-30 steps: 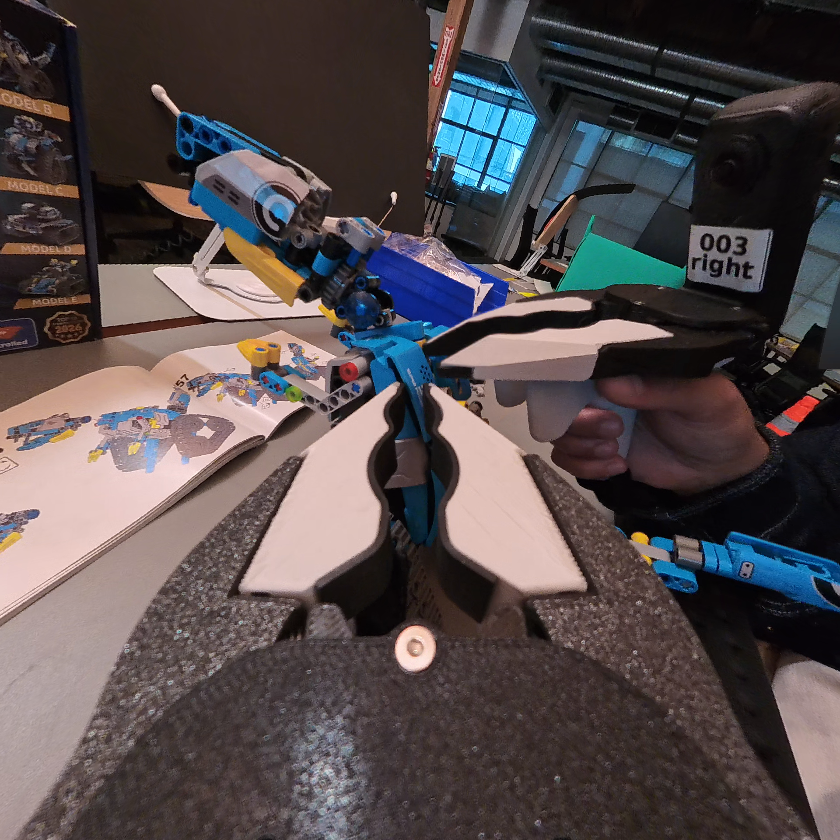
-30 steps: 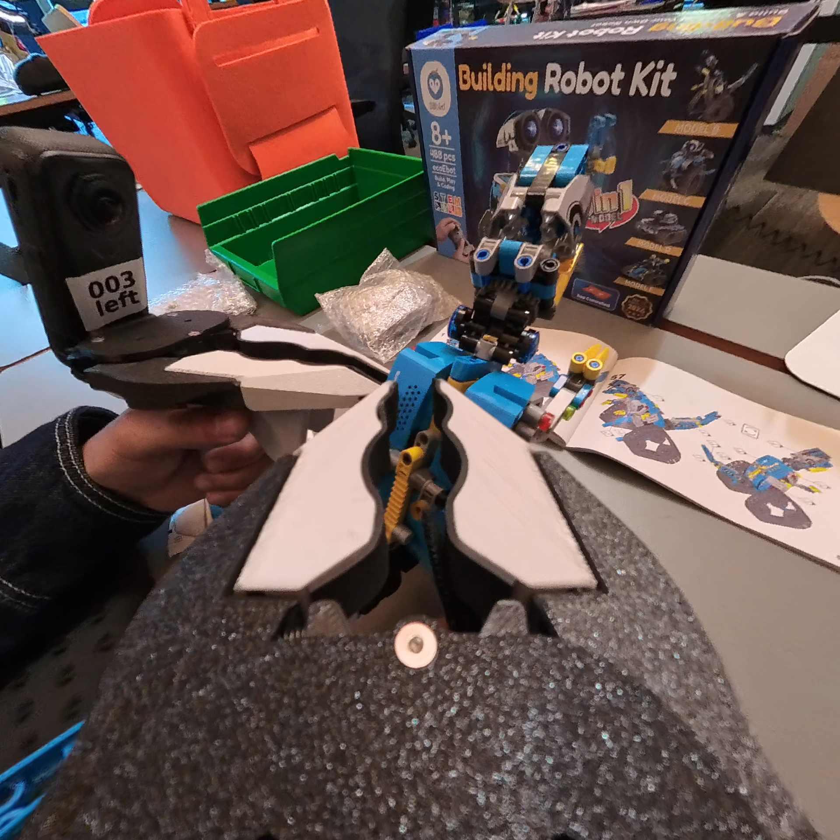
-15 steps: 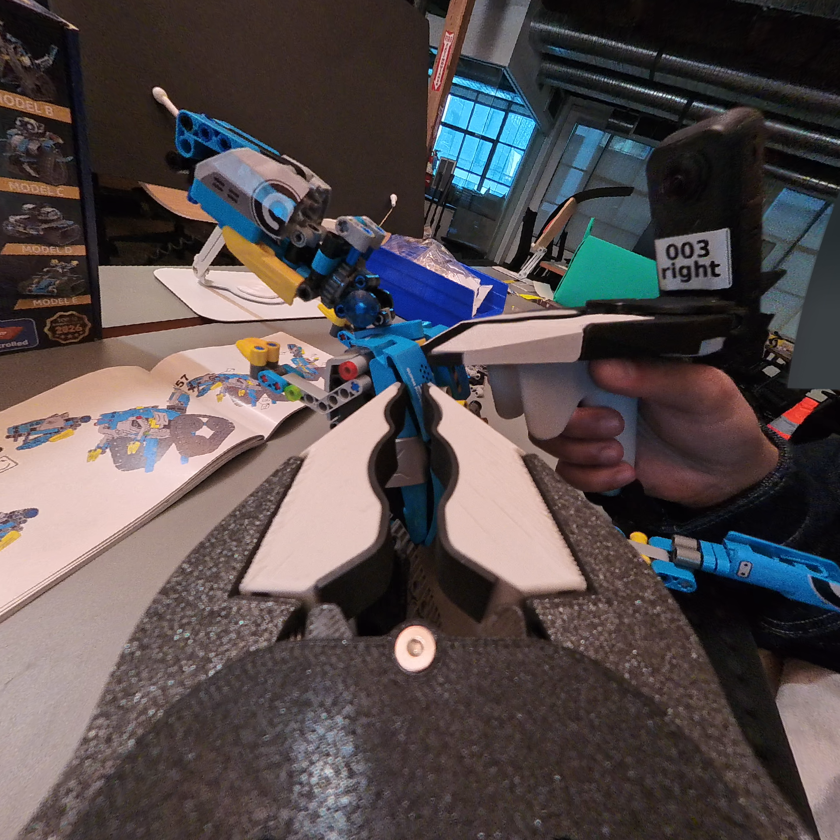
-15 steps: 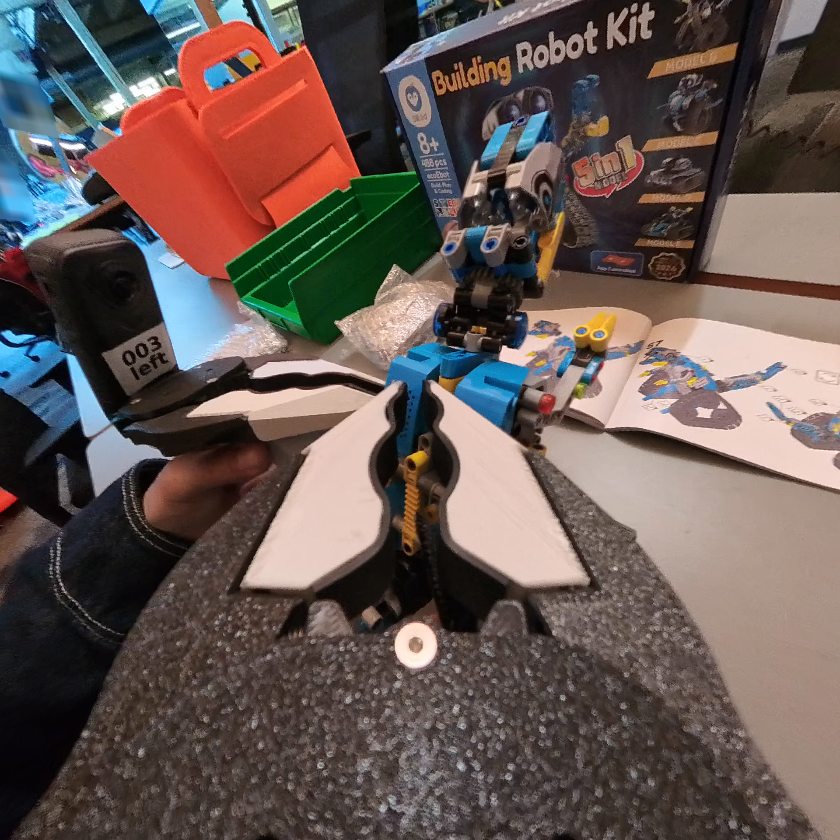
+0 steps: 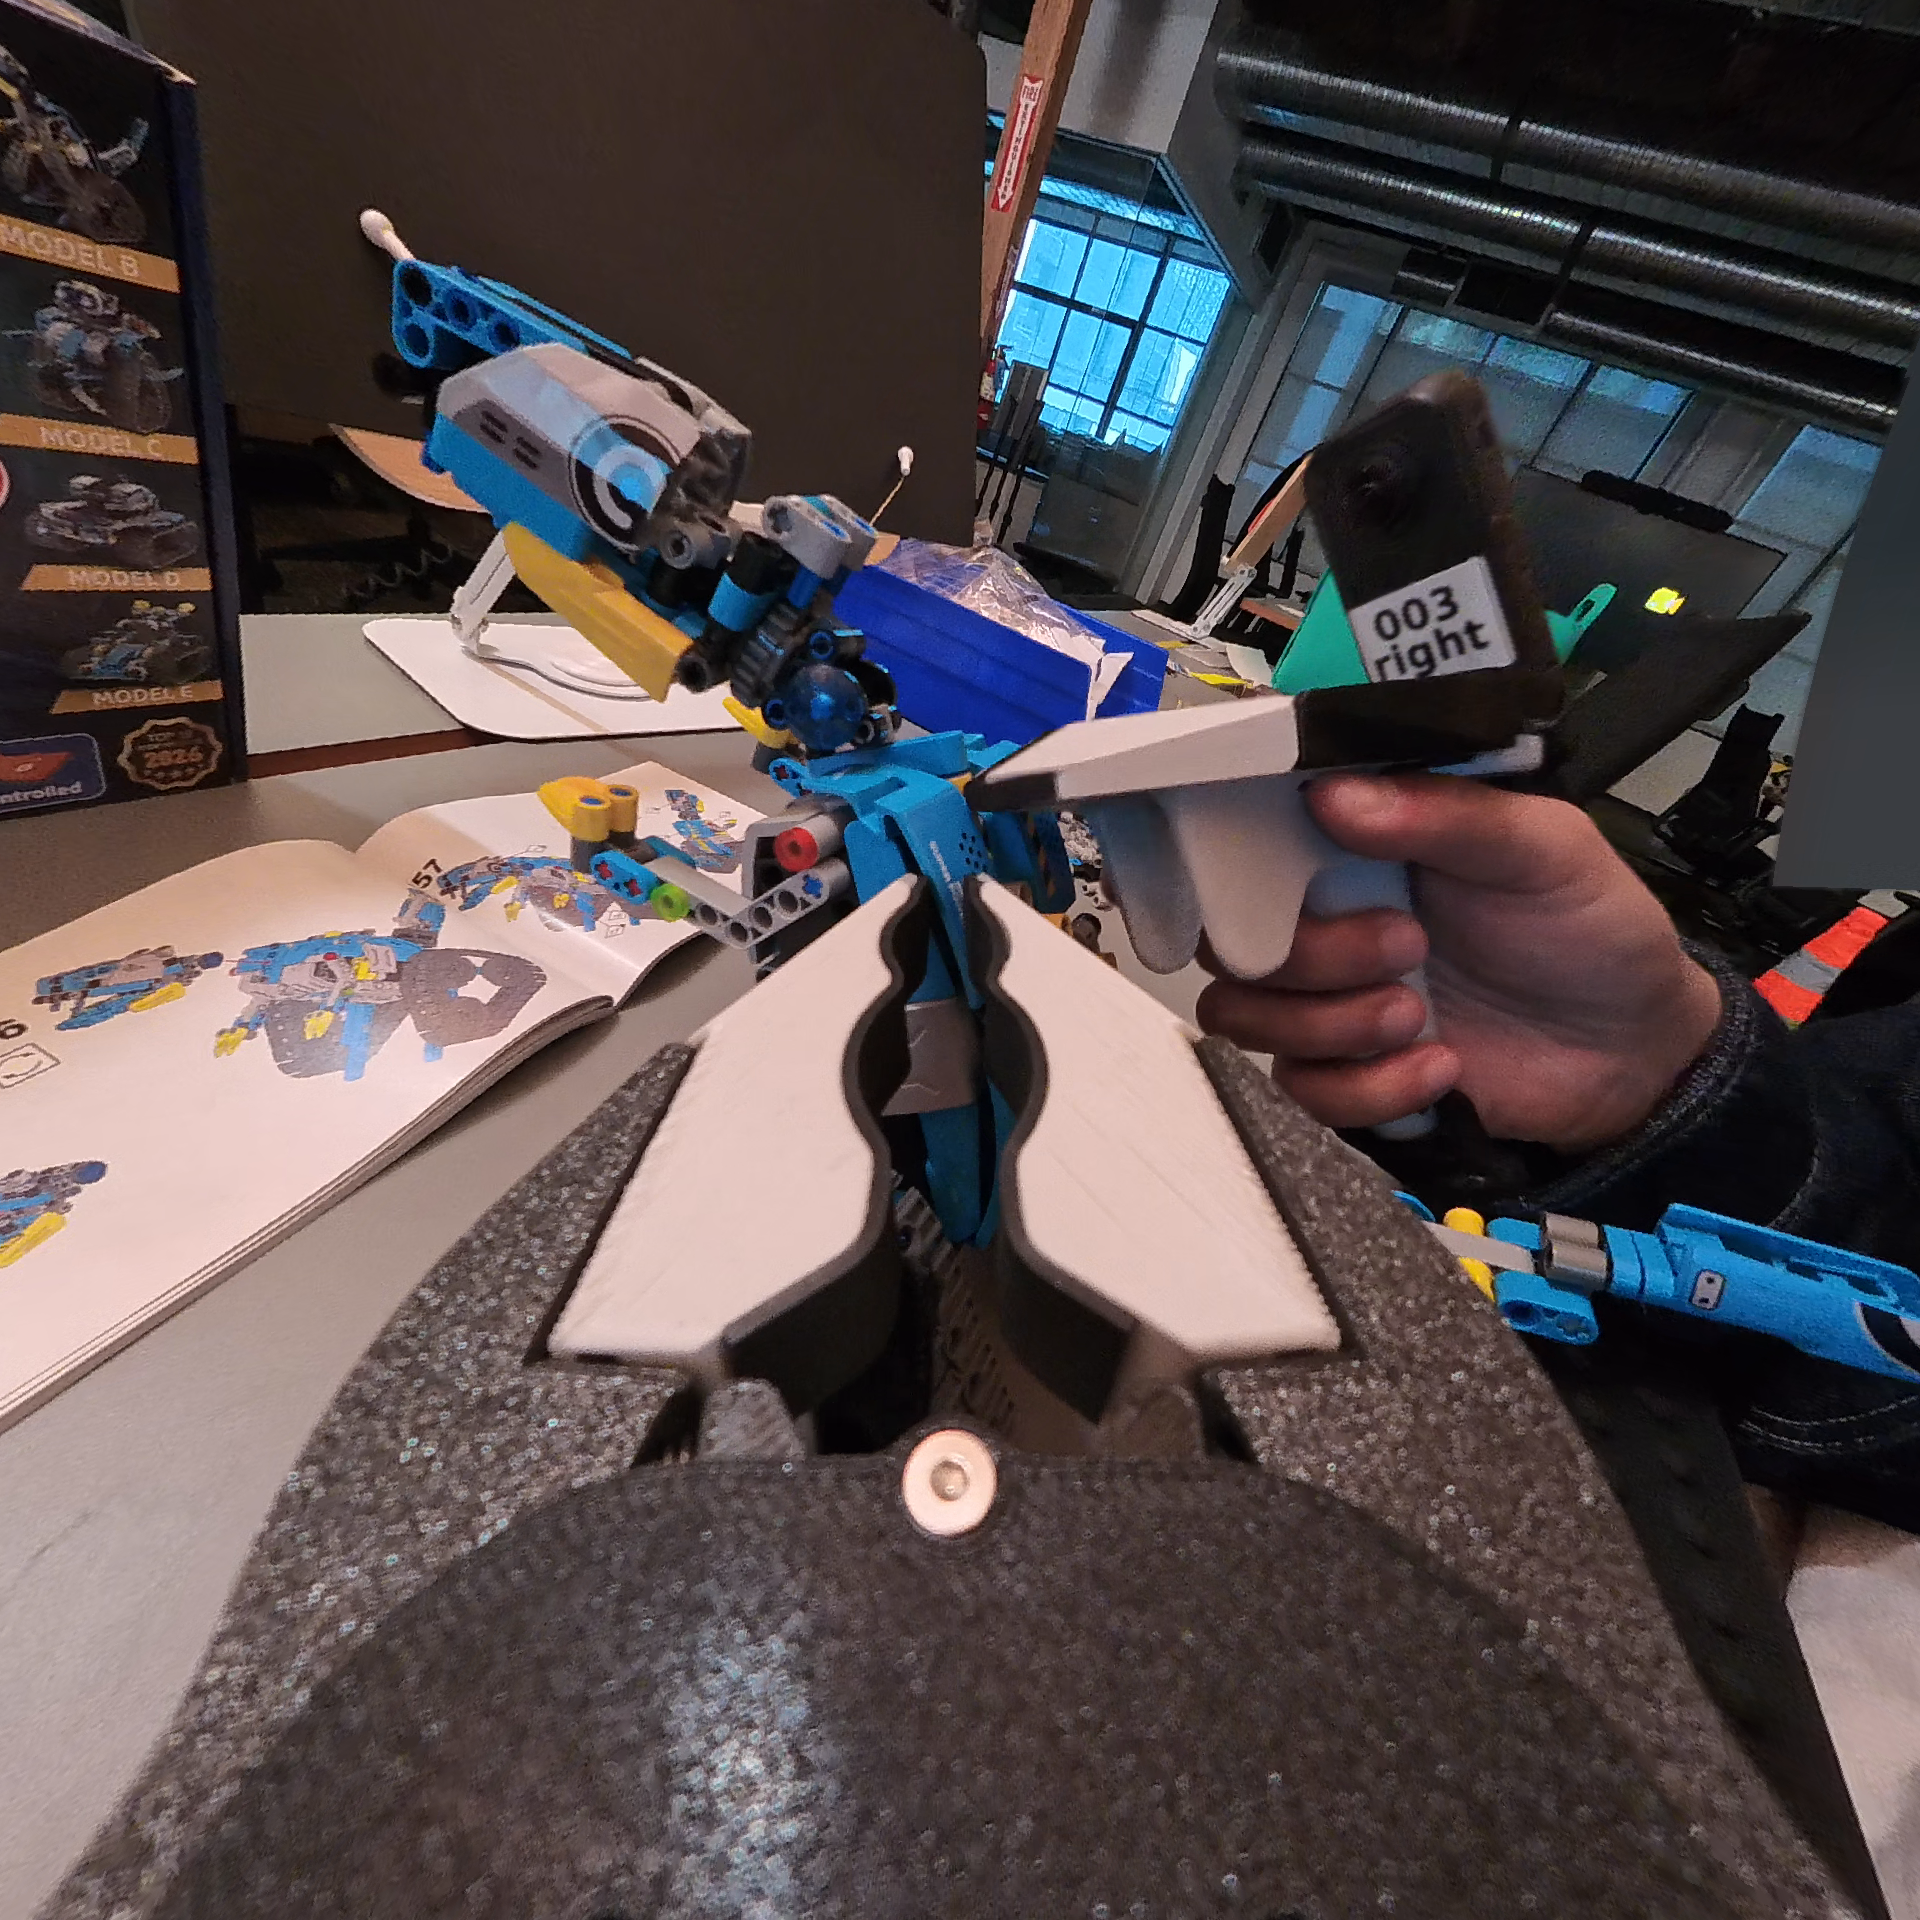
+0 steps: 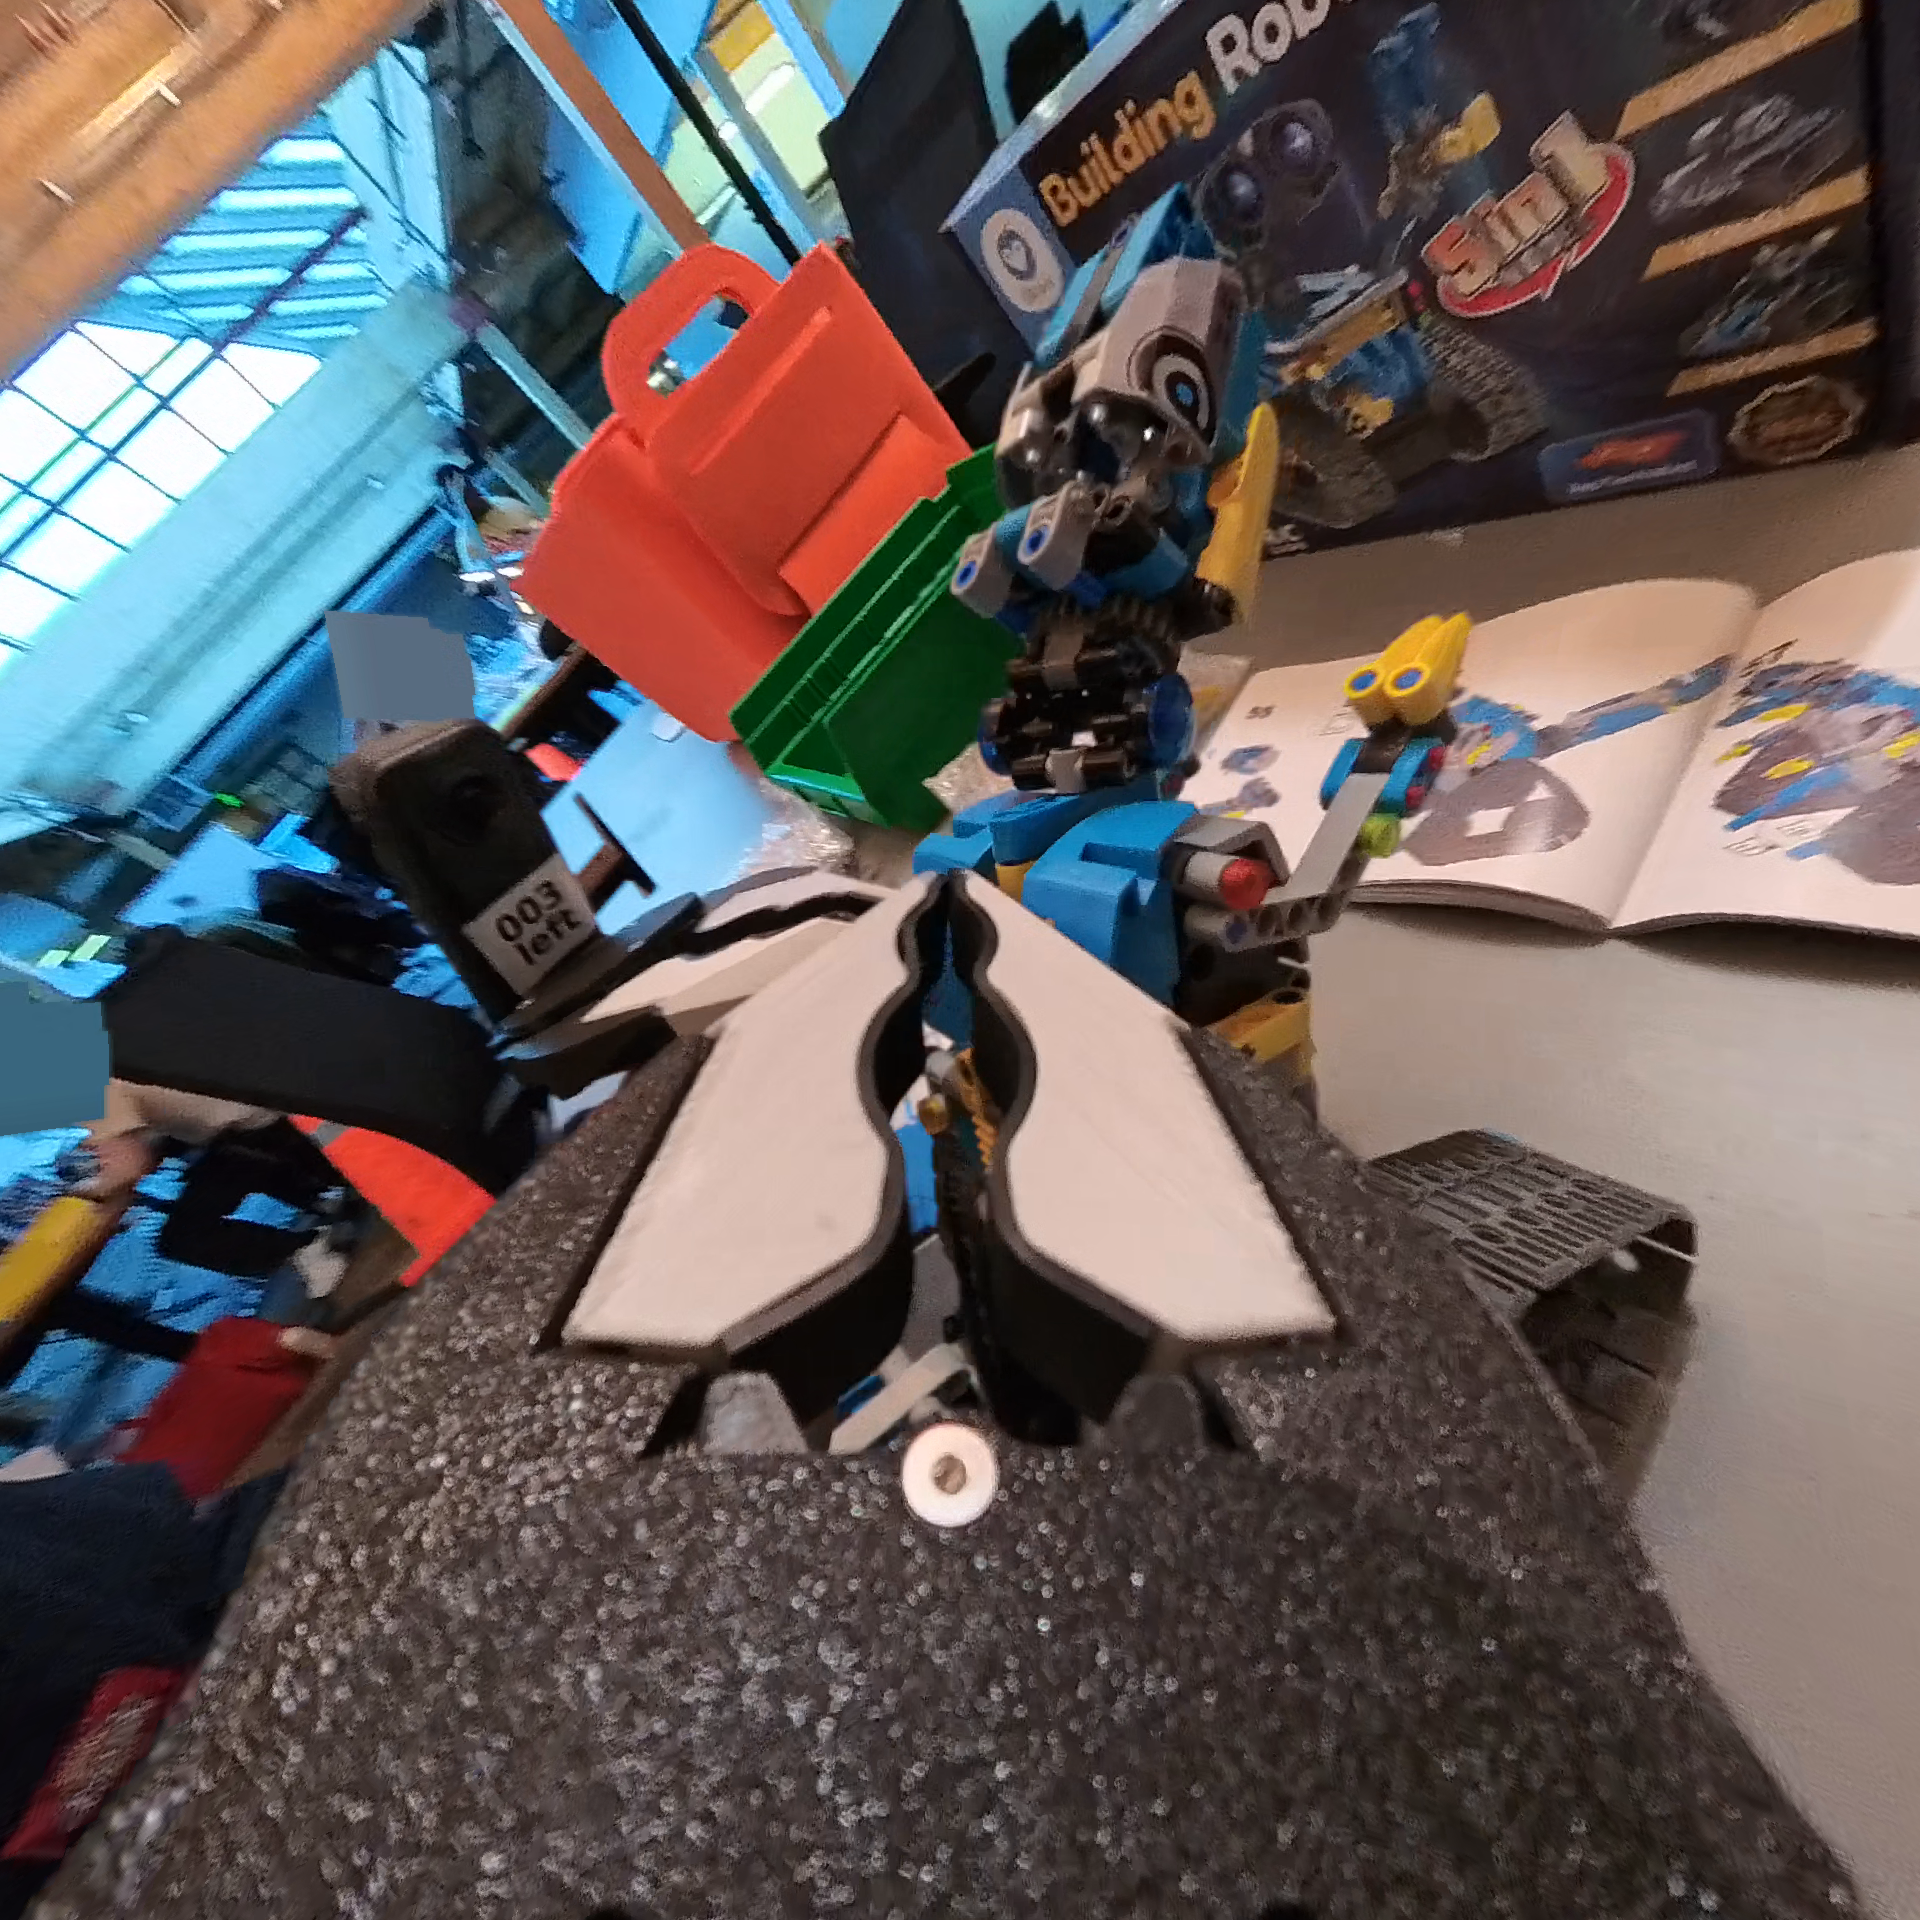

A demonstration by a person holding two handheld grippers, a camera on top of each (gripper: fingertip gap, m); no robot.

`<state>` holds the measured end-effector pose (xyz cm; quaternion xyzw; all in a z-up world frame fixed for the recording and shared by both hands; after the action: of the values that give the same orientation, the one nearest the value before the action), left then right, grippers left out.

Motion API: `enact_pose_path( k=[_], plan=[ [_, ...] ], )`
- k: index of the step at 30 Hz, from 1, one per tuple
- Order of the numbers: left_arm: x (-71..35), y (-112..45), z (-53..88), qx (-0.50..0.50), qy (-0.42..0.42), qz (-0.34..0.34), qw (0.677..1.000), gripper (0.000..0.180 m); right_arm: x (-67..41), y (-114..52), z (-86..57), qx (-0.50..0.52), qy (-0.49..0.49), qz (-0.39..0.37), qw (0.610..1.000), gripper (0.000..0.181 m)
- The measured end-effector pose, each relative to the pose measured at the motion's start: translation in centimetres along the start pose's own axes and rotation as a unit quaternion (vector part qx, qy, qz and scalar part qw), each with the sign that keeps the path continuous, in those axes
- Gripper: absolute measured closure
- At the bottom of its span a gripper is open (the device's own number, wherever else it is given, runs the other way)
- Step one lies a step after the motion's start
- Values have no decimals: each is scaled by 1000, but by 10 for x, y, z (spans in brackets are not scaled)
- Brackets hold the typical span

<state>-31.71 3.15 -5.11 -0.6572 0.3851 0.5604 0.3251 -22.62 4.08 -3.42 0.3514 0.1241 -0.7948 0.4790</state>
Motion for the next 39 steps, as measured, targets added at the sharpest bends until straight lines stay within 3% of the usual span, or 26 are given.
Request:
enact_pose_path(
  k=[5,7,10,11,17,24,39],
  plan=[
    [0,0,0,2,-3,1,1000,176,2,-2,16,-115,-59,26,991,181],
    [0,0,-1,3,3,0,1000,176,-10,11,17,-57,58,-21,996,181],
    [0,0,-2,5,26,-5,1000,176,-5,17,19,61,233,-17,971,179],
    [1,1,-3,7,35,-9,999,177,0,17,17,89,257,-5,962,170],
    [4,1,-20,24,43,-12,999,178,9,13,17,74,204,27,976,164],
    [4,3,-24,21,37,-12,999,178,8,13,15,101,239,30,965,179],
    [5,3,-24,22,33,-12,999,178,19,11,26,122,355,83,923,181]
  ],
)
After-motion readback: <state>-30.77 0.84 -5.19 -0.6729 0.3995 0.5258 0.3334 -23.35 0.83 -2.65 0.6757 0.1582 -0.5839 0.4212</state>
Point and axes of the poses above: each gripper's, where its closed fingertips meet, y back along the fingers, x out of its underside, z = x × y across the jaws, the point moved 5 cm from there along y, back along the fingers, and after that the axes turned 9 degrees about -y, right-handed, at the moved point
